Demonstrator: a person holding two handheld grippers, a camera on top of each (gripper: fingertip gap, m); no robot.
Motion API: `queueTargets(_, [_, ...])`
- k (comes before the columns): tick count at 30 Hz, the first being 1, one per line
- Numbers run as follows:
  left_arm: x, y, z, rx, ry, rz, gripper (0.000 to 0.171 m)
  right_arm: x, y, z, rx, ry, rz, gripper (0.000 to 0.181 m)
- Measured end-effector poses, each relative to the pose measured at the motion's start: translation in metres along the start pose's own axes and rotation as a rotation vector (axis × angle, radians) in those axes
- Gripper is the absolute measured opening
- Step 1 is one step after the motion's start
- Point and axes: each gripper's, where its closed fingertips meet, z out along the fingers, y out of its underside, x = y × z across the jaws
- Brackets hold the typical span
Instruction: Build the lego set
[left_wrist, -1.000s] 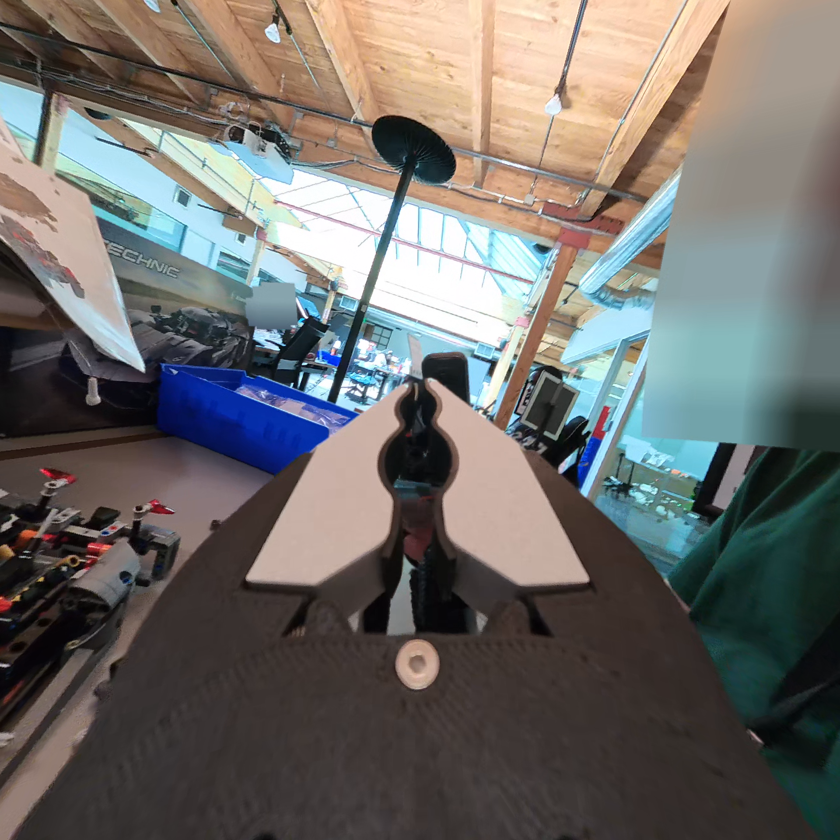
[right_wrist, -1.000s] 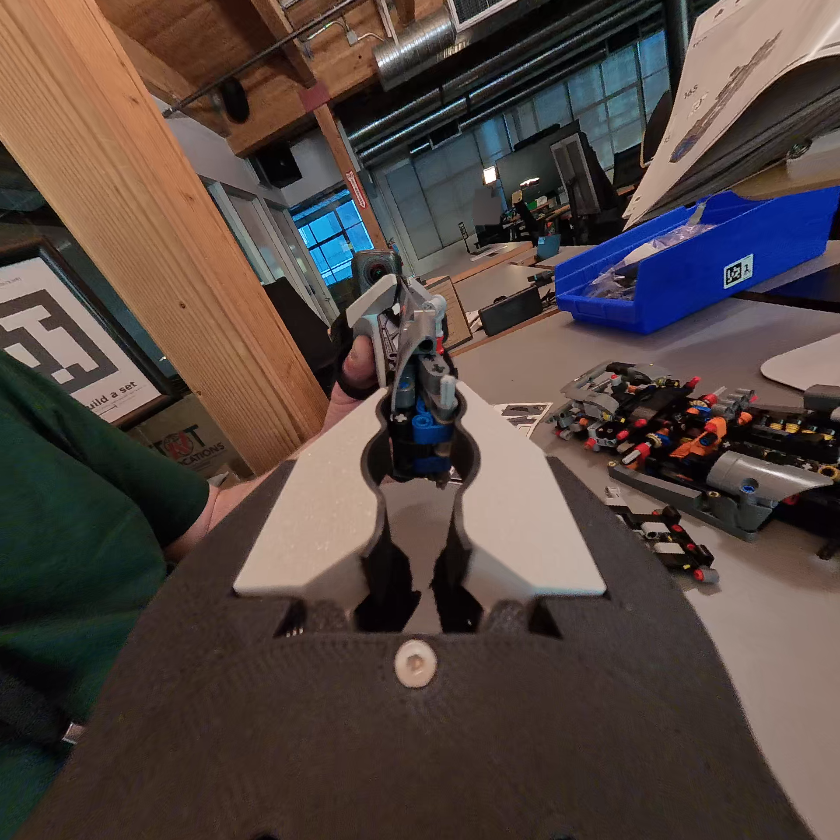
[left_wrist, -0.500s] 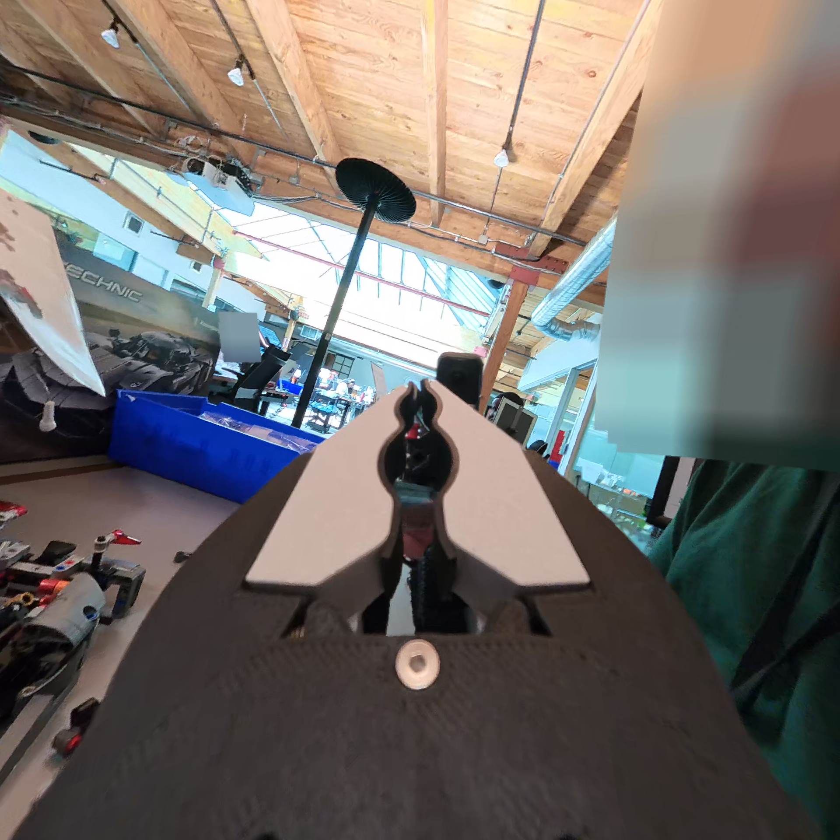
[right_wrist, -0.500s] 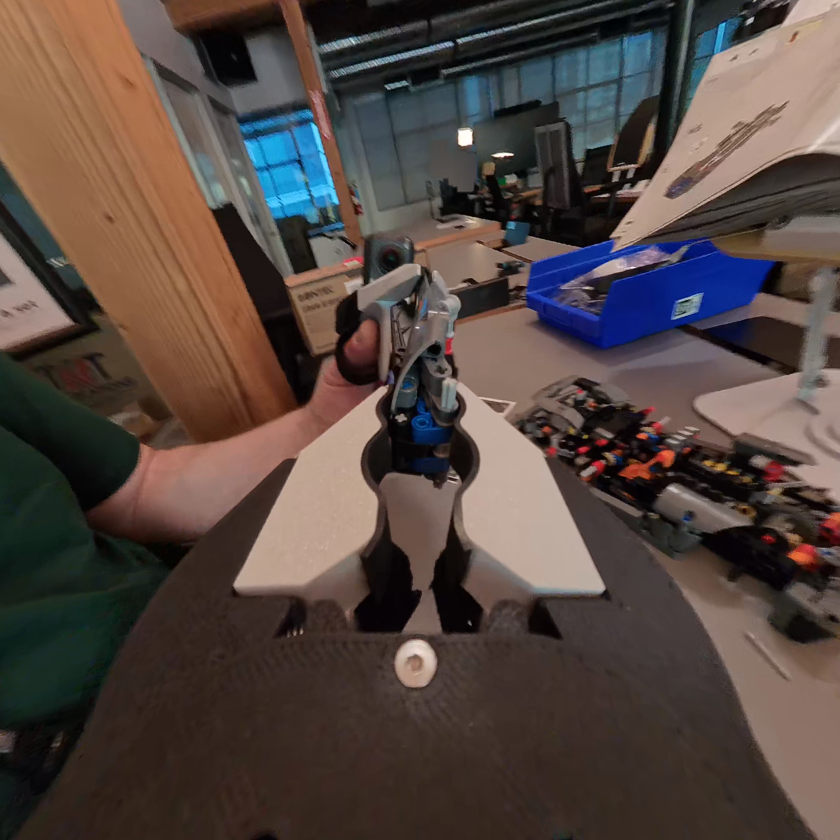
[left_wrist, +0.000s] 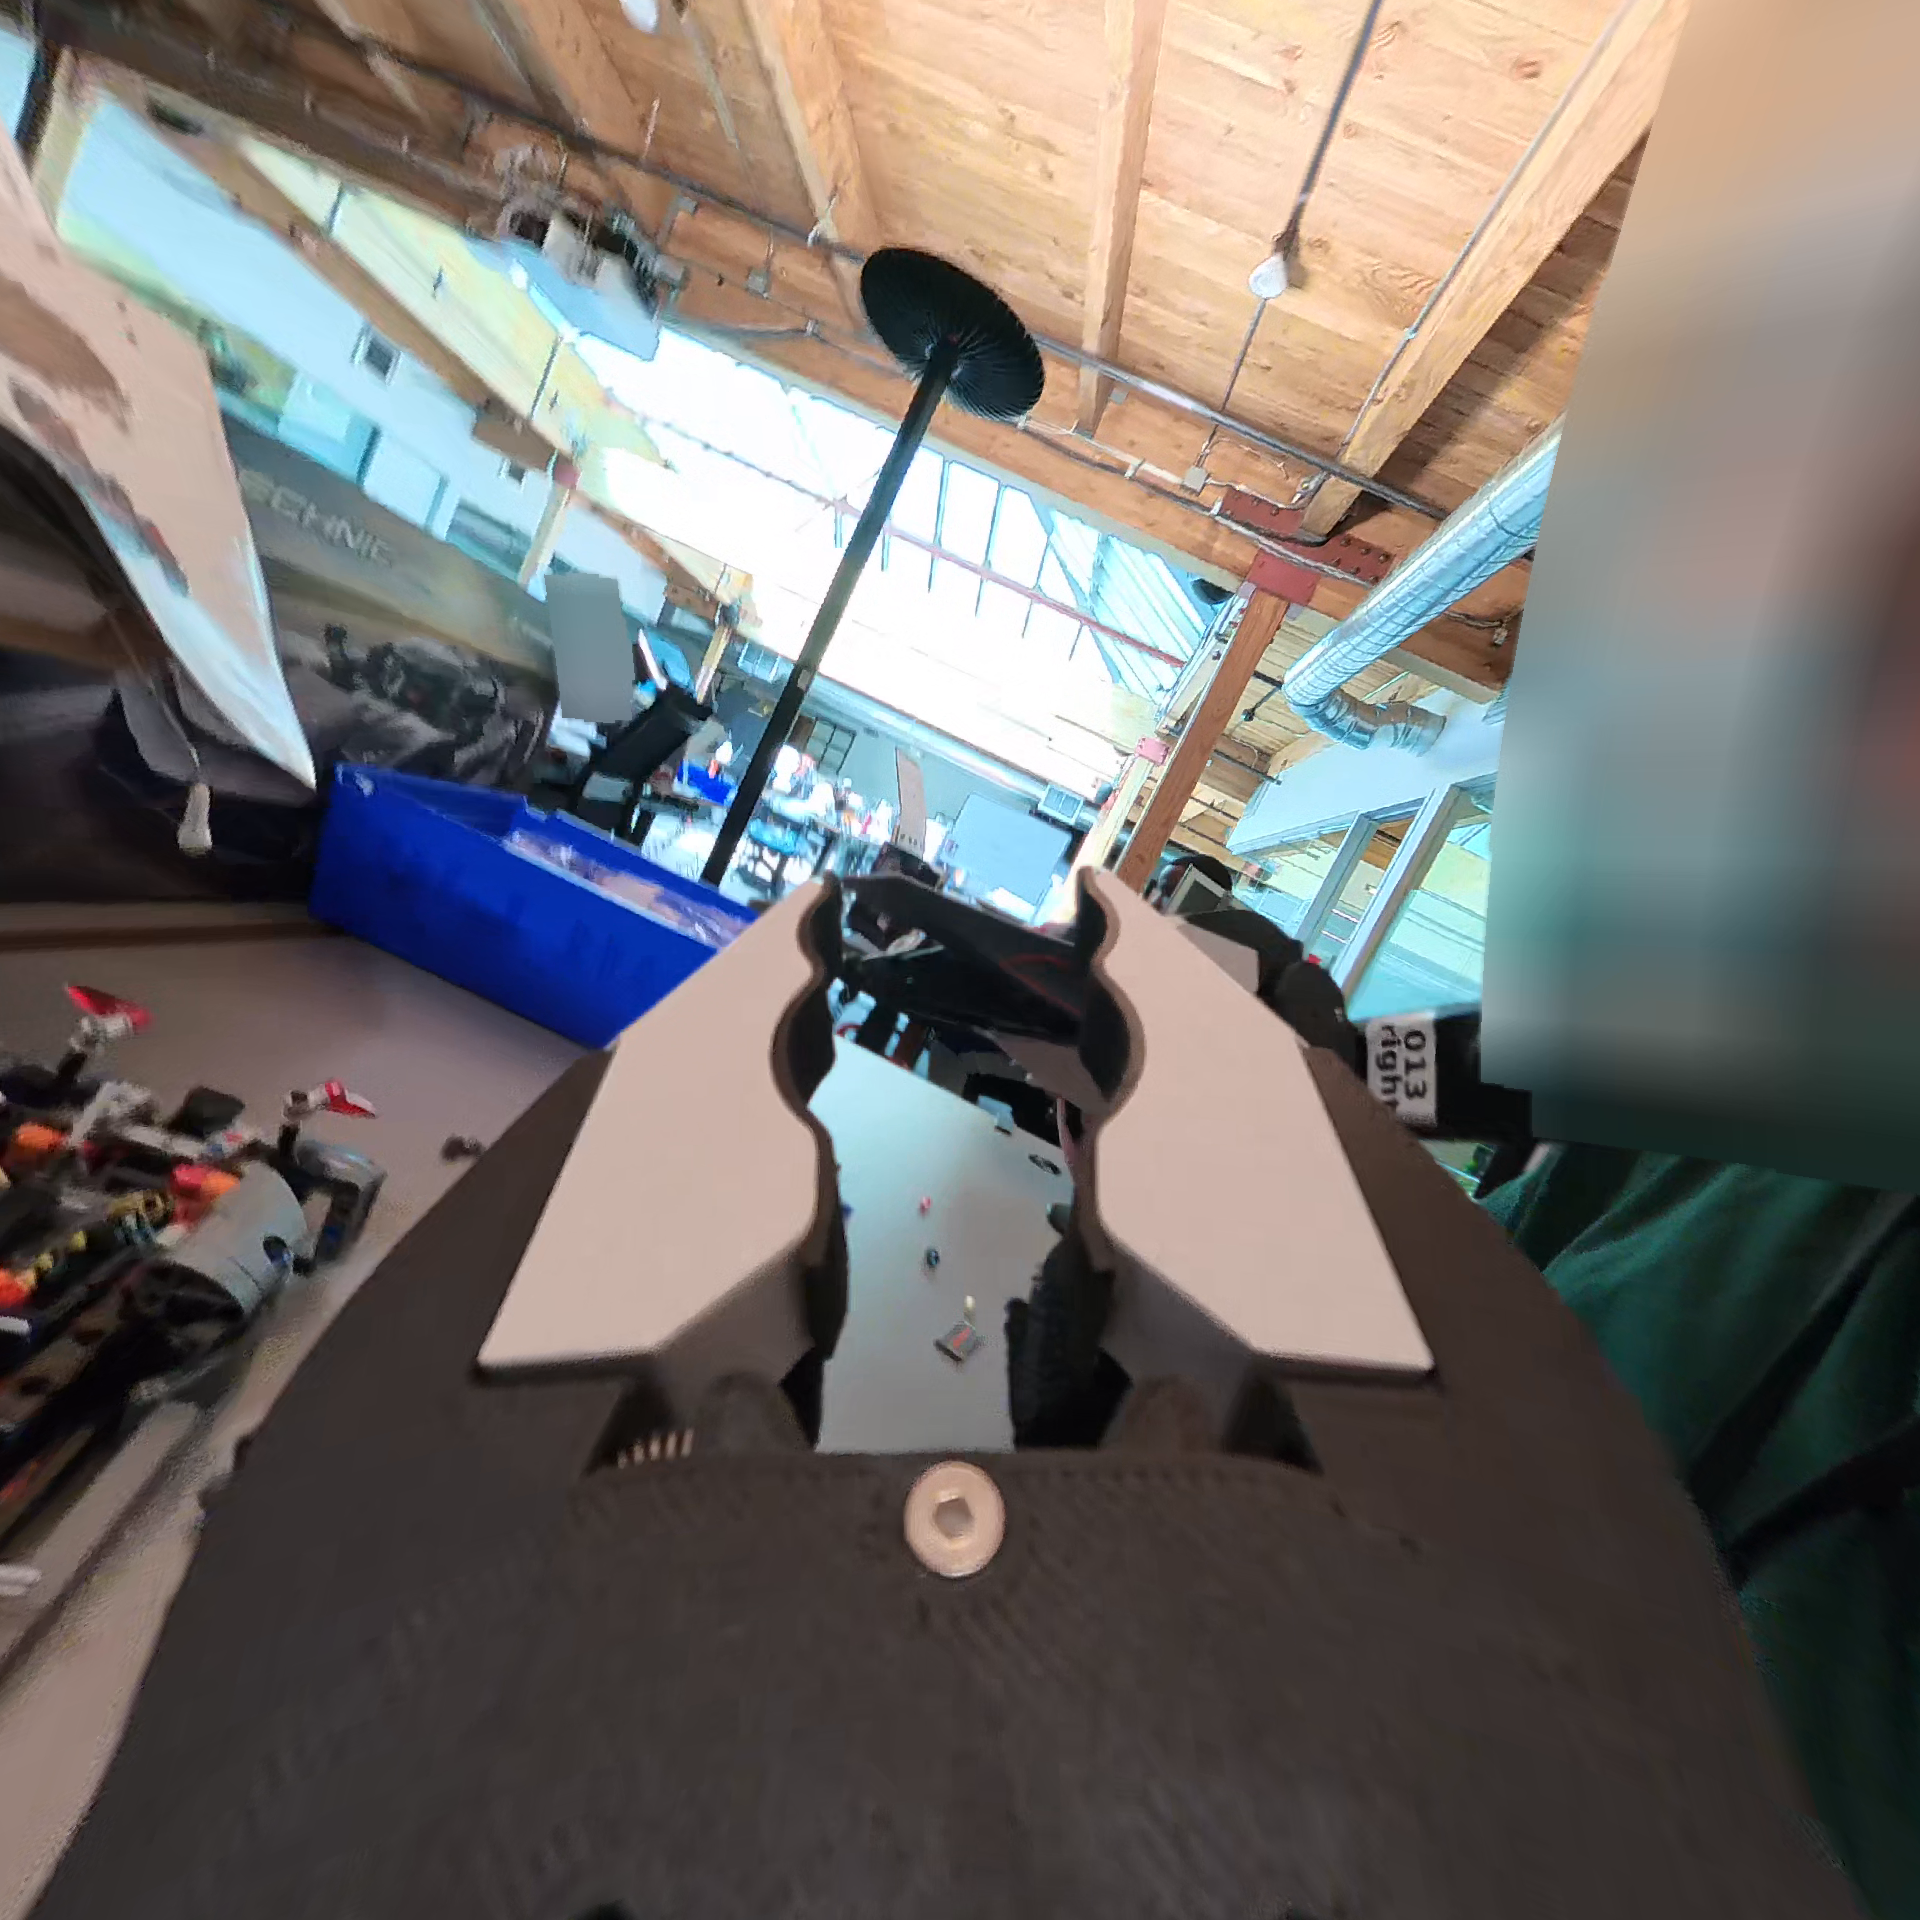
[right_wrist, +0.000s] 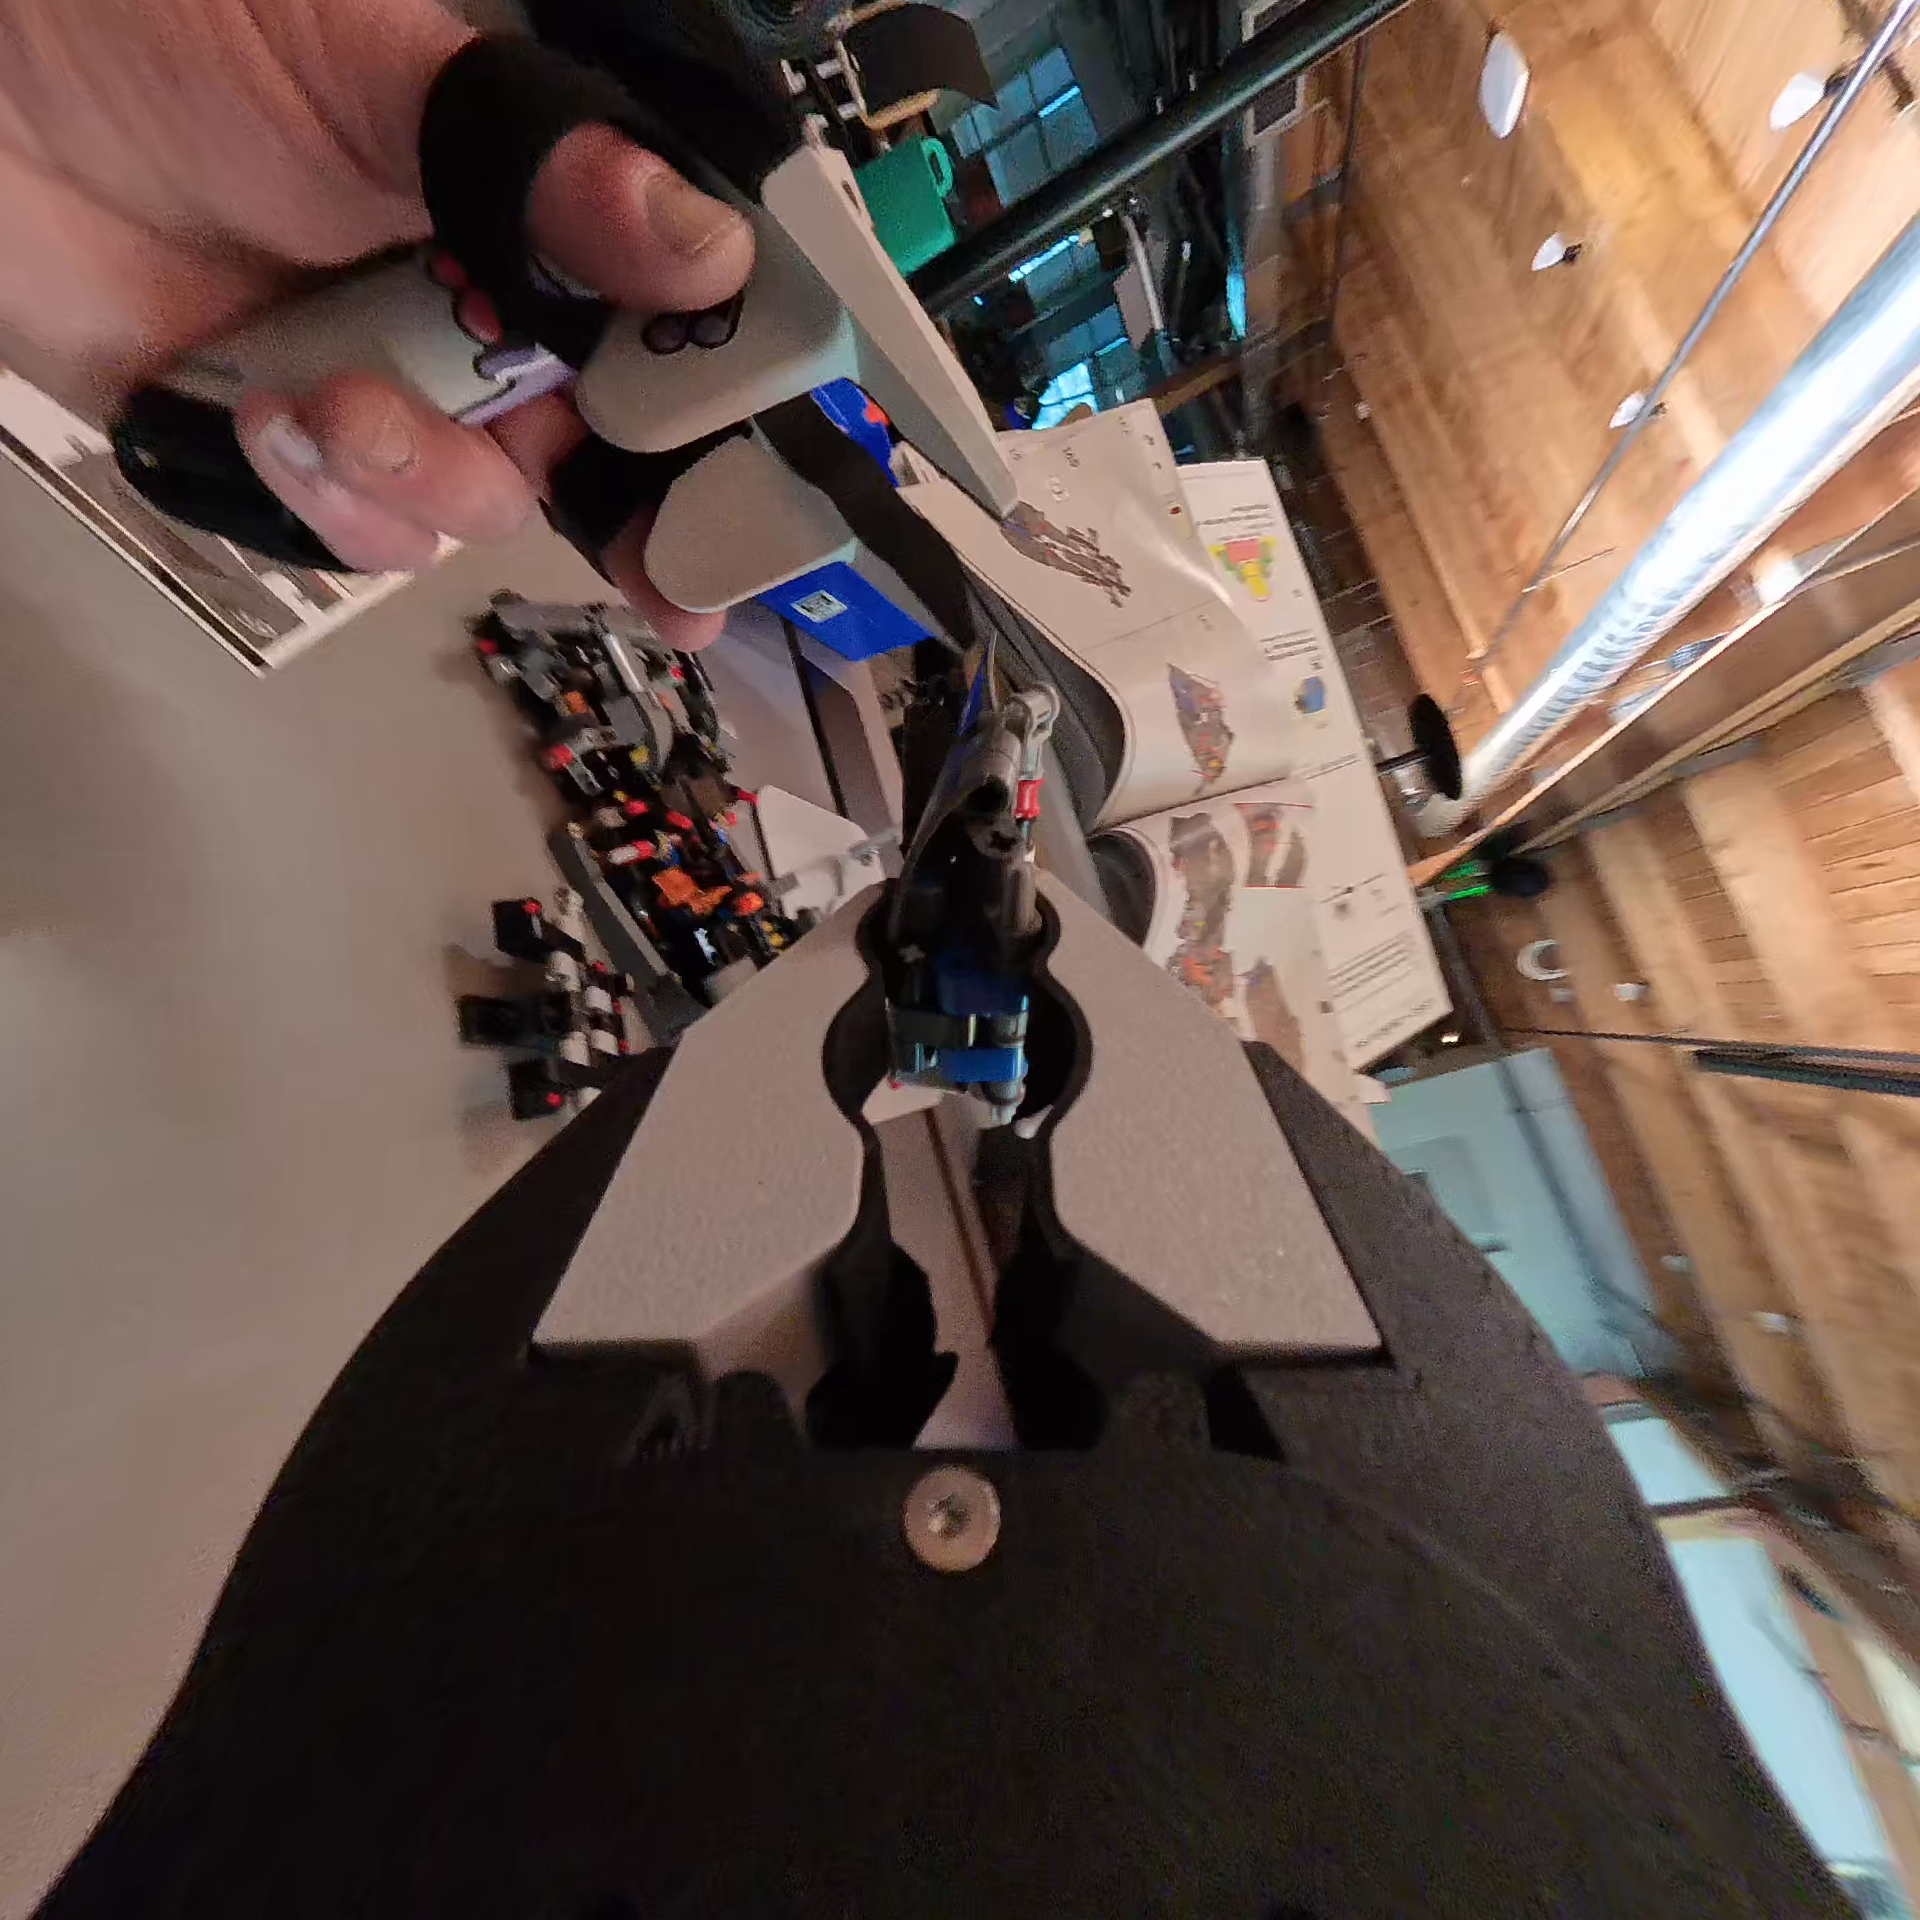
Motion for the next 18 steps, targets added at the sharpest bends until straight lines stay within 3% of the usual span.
queueTargets(4, [0.004, 0.015, 0.011, -0.062, 0.052, -0.158, 0.051, -0.007, 0.000, -0.003, 0.008, 0.025, -0.138, 0.018])
queueTargets(6, [0.000, 0.031, 0.019, -0.130, 0.008, -0.181, 0.039, -0.011, 0.002, -0.003, 0.008, 0.024, -0.167, 0.018])
queueTargets(8, [-0.002, 0.034, 0.023, -0.119, -0.006, -0.215, 0.037, -0.015, 0.002, -0.003, 0.008, 0.024, -0.198, 0.018])
queueTargets(10, [-0.009, 0.037, 0.021, -0.131, -0.032, -0.234, 0.021, -0.019, 0.003, -0.003, 0.009, 0.020, -0.223, 0.018])
queueTargets(13, [-0.016, 0.040, 0.020, -0.137, -0.079, -0.205, 0.019, -0.022, 0.014, 0.003, -0.024, 0.020, -0.220, 0.018])
queueTargets(16, [-0.015, 0.034, 0.021, -0.106, -0.077, -0.148, 0.012, -0.028, 0.023, 0.006, -0.055, -0.004, -0.182, 0.048])
queueTargets(18, [-0.018, 0.030, 0.019, -0.098, -0.094, -0.109, 0.011, -0.030, 0.026, 0.003, -0.049, -0.024, -0.130, 0.052])
